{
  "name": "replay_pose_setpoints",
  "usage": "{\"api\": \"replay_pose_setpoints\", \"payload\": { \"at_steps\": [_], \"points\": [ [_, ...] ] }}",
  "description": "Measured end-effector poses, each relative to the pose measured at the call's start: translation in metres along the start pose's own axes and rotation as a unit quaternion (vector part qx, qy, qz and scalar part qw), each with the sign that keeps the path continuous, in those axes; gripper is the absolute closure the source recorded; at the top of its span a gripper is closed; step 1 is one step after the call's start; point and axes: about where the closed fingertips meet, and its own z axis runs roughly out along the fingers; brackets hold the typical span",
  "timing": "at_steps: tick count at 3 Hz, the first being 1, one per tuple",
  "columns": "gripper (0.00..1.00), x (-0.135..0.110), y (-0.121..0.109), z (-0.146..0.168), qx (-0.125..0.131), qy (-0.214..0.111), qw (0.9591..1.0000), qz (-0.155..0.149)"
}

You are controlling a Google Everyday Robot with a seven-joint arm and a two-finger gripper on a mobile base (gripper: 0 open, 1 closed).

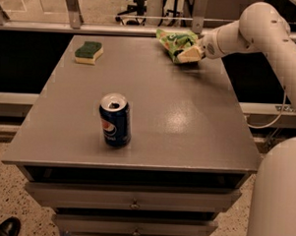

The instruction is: Move green rice chip bag near sponge

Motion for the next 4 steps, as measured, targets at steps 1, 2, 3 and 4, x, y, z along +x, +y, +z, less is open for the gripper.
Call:
{"api": "replay_pose_setpoints", "payload": {
  "at_steps": [1, 2, 3, 4],
  "points": [
    [0.88, -0.016, 0.006, -0.007, 0.002, -0.013, 0.9997, -0.021],
    [1.0, -0.056, 0.021, -0.026, 0.007, -0.054, 0.9962, -0.068],
    [1.0, -0.056, 0.022, -0.025, 0.007, -0.055, 0.9962, -0.067],
    [1.0, -0.063, 0.031, -0.028, 0.013, -0.077, 0.9945, -0.071]
  ]
}}
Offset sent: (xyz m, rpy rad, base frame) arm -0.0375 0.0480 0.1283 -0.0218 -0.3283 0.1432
